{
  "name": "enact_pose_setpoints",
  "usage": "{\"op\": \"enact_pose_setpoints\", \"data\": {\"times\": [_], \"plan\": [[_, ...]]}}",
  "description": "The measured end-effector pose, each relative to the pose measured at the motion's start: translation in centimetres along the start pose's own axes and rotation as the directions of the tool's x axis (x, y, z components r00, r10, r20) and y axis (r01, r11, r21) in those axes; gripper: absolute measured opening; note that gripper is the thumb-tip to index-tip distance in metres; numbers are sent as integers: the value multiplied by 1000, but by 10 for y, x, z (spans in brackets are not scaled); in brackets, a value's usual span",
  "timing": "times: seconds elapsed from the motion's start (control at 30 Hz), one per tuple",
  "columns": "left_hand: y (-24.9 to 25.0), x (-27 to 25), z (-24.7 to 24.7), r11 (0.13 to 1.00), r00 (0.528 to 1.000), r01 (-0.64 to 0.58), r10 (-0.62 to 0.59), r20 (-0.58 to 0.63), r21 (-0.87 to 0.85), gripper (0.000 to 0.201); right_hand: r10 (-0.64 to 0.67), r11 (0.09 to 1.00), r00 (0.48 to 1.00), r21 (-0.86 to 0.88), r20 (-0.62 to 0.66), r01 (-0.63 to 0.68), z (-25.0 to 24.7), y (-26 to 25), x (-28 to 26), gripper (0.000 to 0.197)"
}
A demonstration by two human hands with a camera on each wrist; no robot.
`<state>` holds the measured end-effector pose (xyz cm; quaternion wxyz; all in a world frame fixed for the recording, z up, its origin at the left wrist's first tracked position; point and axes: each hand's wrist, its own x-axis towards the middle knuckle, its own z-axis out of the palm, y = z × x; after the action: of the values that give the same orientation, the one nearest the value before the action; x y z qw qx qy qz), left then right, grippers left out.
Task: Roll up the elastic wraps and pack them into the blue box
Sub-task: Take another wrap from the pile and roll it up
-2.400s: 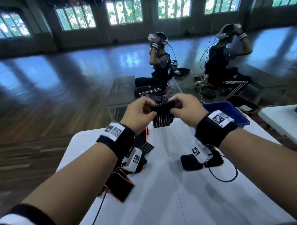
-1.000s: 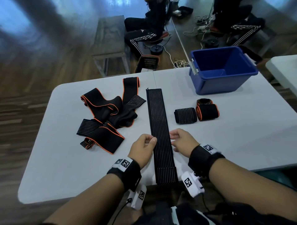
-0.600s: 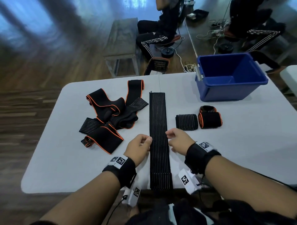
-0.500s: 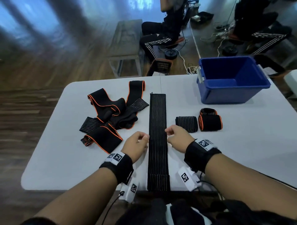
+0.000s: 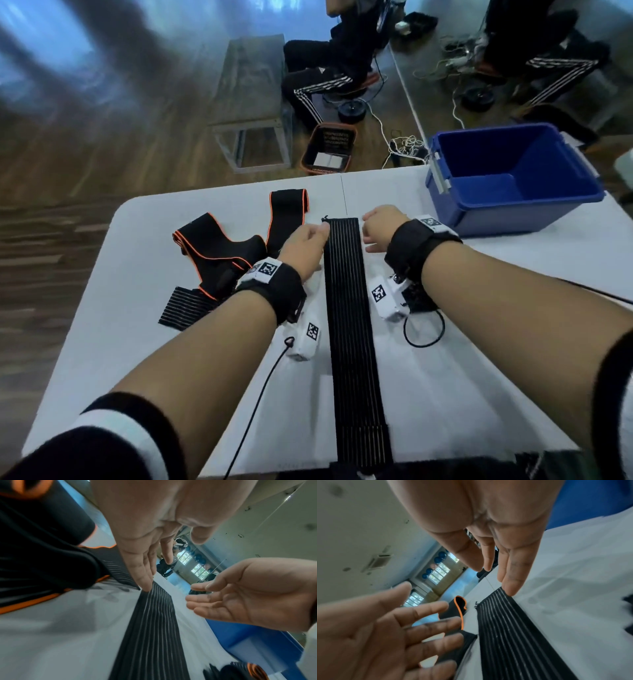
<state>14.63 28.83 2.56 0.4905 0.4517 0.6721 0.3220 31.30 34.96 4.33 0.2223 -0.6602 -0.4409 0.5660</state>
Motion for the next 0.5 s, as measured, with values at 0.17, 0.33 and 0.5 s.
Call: {"op": "enact_pose_setpoints", "data": {"times": [0.17,0.33,0.5], "plan": [[0,48,3,999,1000,11,-12,23,36,39,-6,838,1000,-546,8,9,12,-4,10,27],[-13,78,7,994,1000,-6,7,-9,110,47,64,769,997,-638,31,-29,20,-16,11,35],[-13,86,6,999,998,10,-12,55,41,44,18,742,998,-670,62,29,22,-10,25,36]]}}
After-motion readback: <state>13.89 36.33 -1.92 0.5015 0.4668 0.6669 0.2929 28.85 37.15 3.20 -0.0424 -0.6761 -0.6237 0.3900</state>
